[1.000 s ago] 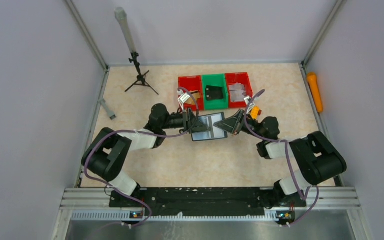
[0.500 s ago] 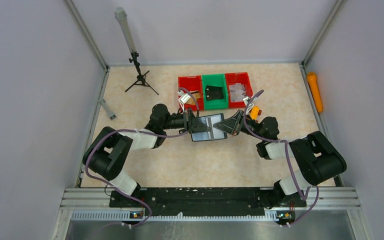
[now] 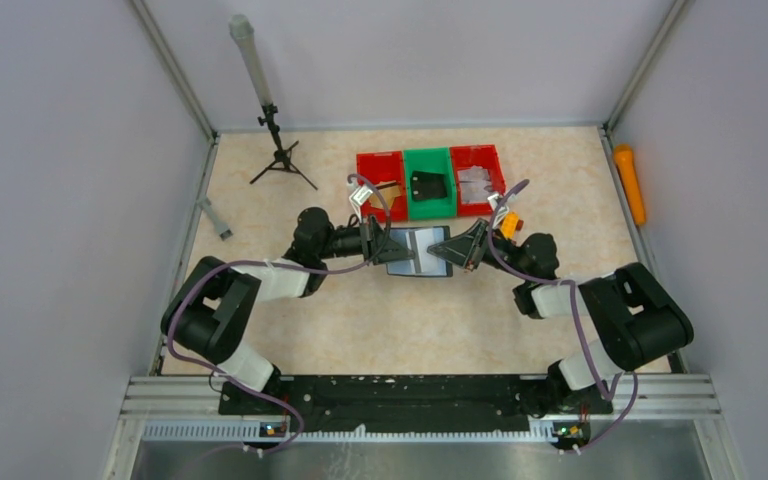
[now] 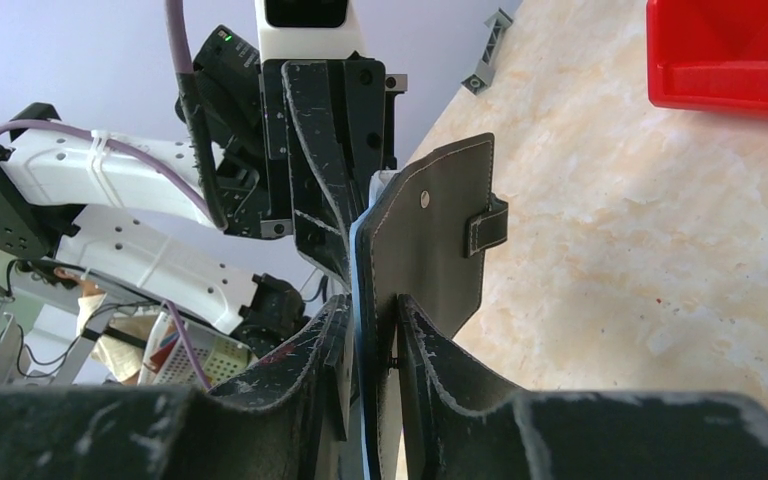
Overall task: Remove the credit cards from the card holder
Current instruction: Remove the credit card from the card holder.
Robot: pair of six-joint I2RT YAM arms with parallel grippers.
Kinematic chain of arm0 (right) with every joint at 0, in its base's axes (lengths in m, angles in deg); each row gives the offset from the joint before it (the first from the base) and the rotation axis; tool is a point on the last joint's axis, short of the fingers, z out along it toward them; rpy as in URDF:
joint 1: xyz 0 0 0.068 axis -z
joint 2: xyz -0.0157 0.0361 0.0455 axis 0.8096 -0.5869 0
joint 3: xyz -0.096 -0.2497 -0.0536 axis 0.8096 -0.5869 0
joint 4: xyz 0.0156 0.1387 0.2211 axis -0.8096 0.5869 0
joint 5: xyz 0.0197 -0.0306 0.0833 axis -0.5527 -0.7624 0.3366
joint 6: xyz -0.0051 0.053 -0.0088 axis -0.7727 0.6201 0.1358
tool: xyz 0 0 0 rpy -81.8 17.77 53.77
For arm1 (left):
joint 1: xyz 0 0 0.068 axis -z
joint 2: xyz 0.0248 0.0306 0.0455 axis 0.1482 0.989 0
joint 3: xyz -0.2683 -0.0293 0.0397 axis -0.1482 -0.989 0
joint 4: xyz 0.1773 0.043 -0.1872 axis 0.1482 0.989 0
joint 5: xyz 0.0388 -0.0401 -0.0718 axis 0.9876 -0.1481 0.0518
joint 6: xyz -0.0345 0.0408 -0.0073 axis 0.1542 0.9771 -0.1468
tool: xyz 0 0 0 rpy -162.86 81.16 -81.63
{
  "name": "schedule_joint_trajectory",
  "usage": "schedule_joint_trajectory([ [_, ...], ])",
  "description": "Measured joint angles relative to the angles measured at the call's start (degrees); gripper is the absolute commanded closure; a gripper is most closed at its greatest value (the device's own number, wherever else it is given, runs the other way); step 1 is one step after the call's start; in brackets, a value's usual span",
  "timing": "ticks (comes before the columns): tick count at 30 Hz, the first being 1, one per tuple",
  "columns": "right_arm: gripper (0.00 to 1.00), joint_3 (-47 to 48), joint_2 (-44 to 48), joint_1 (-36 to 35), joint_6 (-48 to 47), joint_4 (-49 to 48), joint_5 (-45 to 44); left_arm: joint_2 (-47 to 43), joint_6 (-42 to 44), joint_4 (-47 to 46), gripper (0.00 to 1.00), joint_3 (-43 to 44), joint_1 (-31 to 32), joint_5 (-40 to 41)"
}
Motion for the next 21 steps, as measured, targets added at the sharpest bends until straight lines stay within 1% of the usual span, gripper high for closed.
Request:
schedule_joint_trajectory([
  [4, 0.80, 0.00, 0.00, 0.31, 0.00, 0.02, -0.04, 0.00, -0.15, -0.15, 1.00, -0.28, -0.46, -0.04],
  [5, 0.81, 0.00, 0.00, 0.31, 0.00, 0.00, -0.11, 0.00, -0.17, -0.22, 1.00, -0.31, -0.57, -0.02],
  [8, 0.90, 0.00, 0.00, 0.37, -0.02, 0.00, -0.17, 0.00, -0.31, -0.37, 1.00, -0.35, -0.74, -0.07],
  [12, 0.94, 0.00, 0.00, 0.61, 0.02, 0.28, -0.20, -0.02, -0.35, -0.59, 1.00, -0.35, -0.85, -0.07],
  [15, 0.99, 0.00, 0.00, 0.87, 0.04, 0.39, -0.20, -0.02, -0.44, -0.61, 1.00, -0.35, -0.94, -0.07],
  [21, 1.00, 0.00, 0.00, 1.09, 0.07, 0.37, -0.17, -0.09, -0.55, -0.68, 1.00, -0.46, -1.22, -0.07],
])
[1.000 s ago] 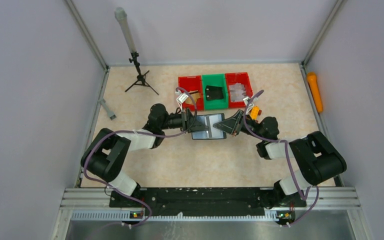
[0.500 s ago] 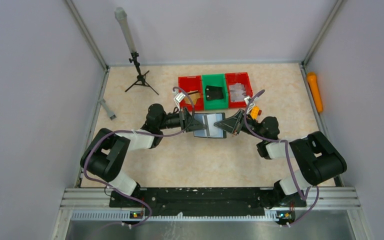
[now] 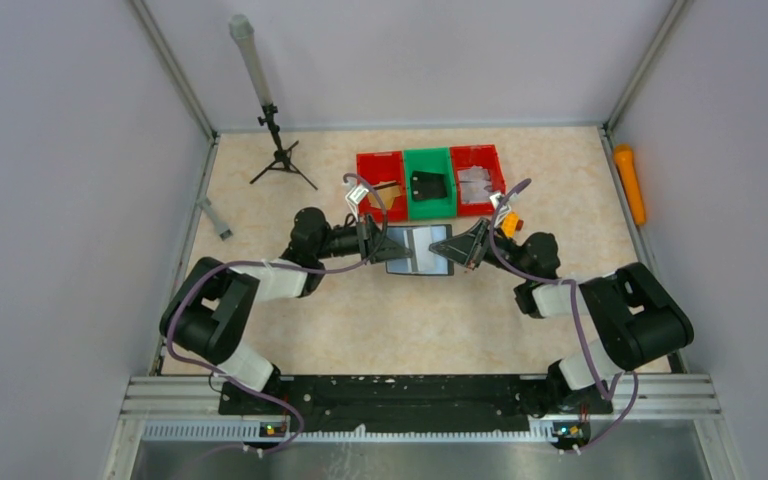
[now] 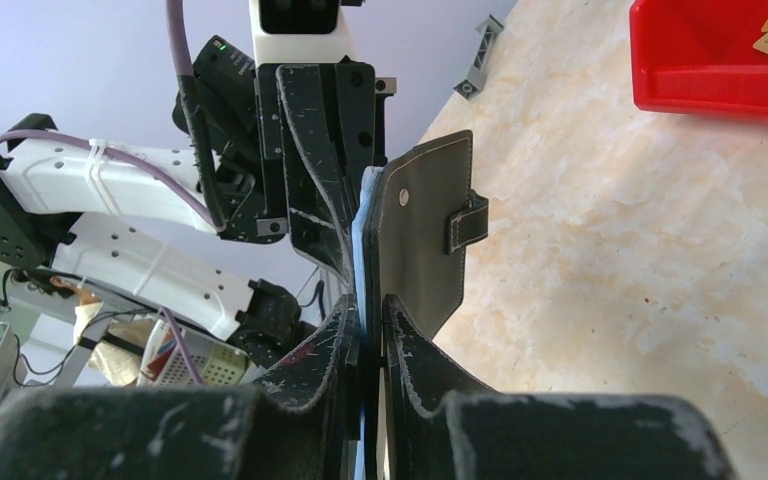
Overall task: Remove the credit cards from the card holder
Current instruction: Remove the credit card from the card holder.
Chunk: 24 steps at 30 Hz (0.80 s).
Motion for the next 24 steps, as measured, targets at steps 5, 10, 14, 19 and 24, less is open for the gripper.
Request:
schedule_joint_trajectory([
  [5, 1.00, 0.00, 0.00, 0.13, 0.11, -0.02, 0.02, -0.66, -0.22, -0.13, 0.92, -0.42, -0.24, -0.02],
  [10, 1.00, 0.00, 0.00, 0.24, 0.55, -0.52, 0.55, -0.61, -2.03, -2.12, 0.82, -0.50, -0.63, -0.13],
  [14, 1.00, 0.00, -0.26, 0.24, 1.73, -2.10, 1.27, 0.85, -4.85, -6.60, 0.83, -0.50, -0.81, -1.20],
  [19, 1.00, 0.00, -2.05, 0.24, 3.26, -4.31, 1.95, 3.67, -8.09, -9.88, 0.89, -0.50, -0.81, -2.45],
  [24, 1.00, 0.00, -2.10, 0.24, 3.61, -4.66, 2.12, 3.80, -9.01, -10.97, 0.98, -0.50, -0.81, -3.02],
])
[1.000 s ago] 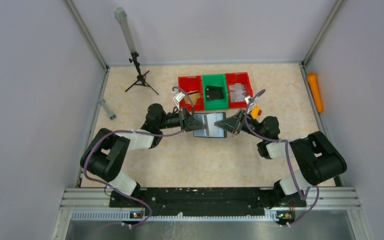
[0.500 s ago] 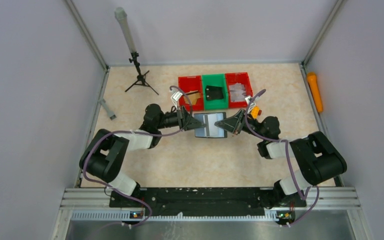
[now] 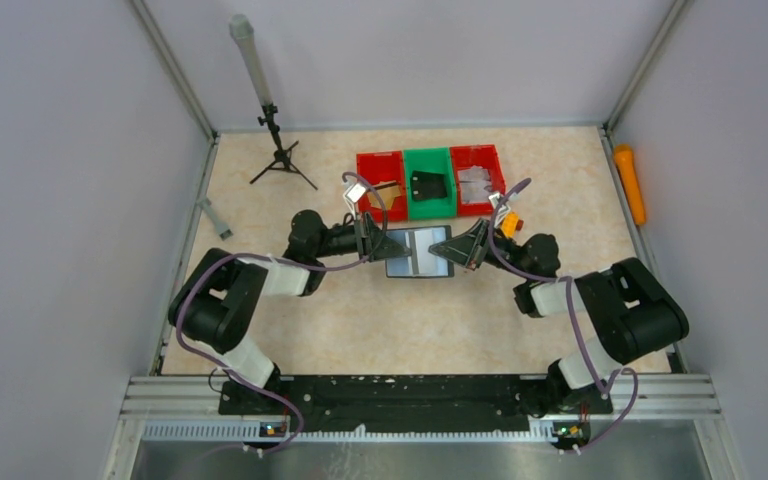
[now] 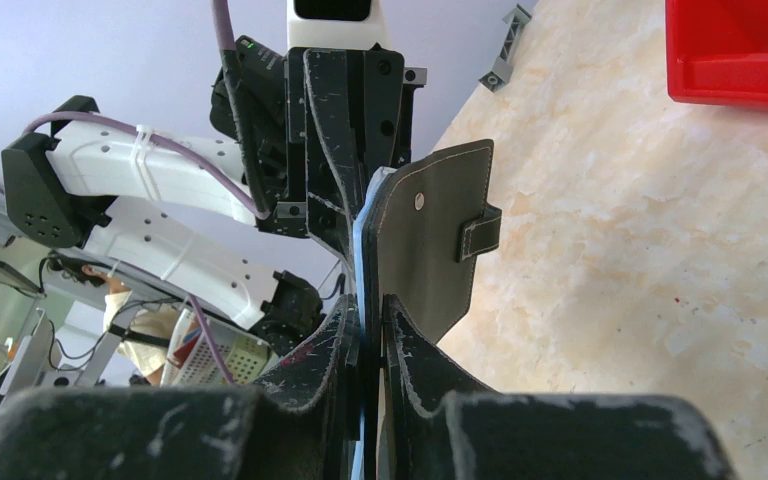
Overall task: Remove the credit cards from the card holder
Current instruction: Remove the credit card from the card holder.
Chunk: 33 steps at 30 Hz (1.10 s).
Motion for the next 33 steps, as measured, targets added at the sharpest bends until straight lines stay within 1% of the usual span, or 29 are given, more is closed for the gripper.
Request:
schedule_joint_trajectory([
  [3, 1.00, 0.00, 0.00, 0.02, -0.04, 0.11, -0.02, -0.04, 0.07, 0.02, 1.00, 0.00, 0.00, 0.00],
  [16, 1.00, -0.76, 0.74, 2.08, -0.02, 0.35, -0.24, -1.46, 1.36, 0.85, 1.00, -0.07, -1.29, 0.11],
  [18, 1.00, -0.81, 0.74, 2.16, 0.00, 0.35, -0.22, -1.46, 1.53, 1.05, 0.97, -0.07, -1.33, 0.11],
  [21, 1.00, -0.81, 0.74, 2.21, 0.46, -0.17, -0.15, -1.46, 1.66, 1.18, 0.83, -0.07, -1.33, 0.09],
  [24, 1.00, -0.81, 0.59, 2.21, 1.29, -1.73, 0.11, -1.46, 1.81, 1.42, 0.77, -0.07, -1.33, 0.11],
  [29, 1.00, -0.81, -0.24, 2.21, 2.58, -3.67, 0.52, -1.40, 1.79, 1.51, 0.75, -0.02, -0.44, 0.07],
  [33, 1.00, -0.81, -0.61, 2.21, 3.02, -3.80, 0.68, -0.81, 1.79, 1.57, 0.80, 0.31, 0.92, -0.02],
])
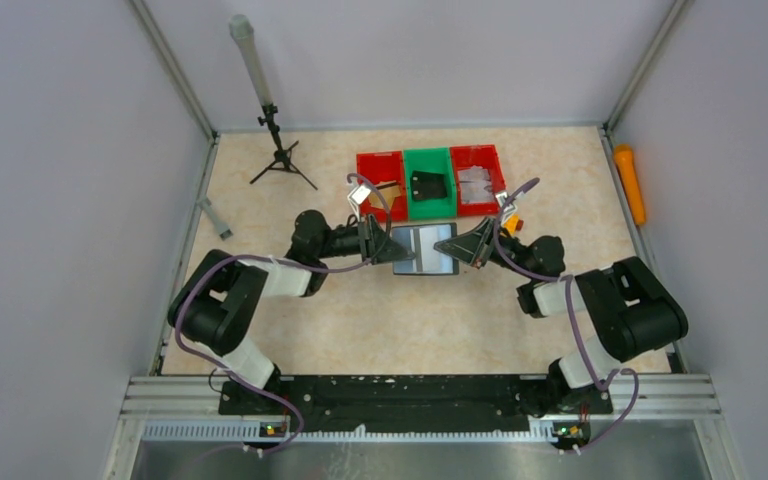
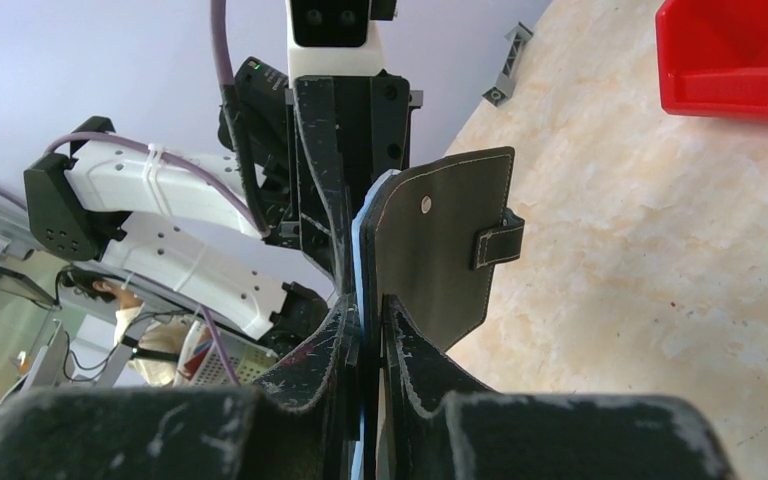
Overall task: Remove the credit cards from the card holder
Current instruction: Remove the credit card from the card holder.
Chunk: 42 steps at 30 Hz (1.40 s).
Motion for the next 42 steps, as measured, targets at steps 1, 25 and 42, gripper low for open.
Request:
schedule_joint_trajectory([
  [1, 1.00, 0.00, -0.07, 0.00, 0.00, 0.00, 0.00, 0.17, 0.00, 0.09, 0.82, 0.07, 0.26, -0.04],
  [25, 1.00, 0.00, -0.79, -0.31, 0.96, -0.17, 0.37, 0.57, 0.39, 1.88, 1.00, 0.90, 0.76, -0.57],
  [42, 1.00, 0.02, -1.09, 0.04, 0.74, -0.50, 0.26, -2.32, 5.38, 9.49, 1.00, 0.87, -0.85, 1.68],
])
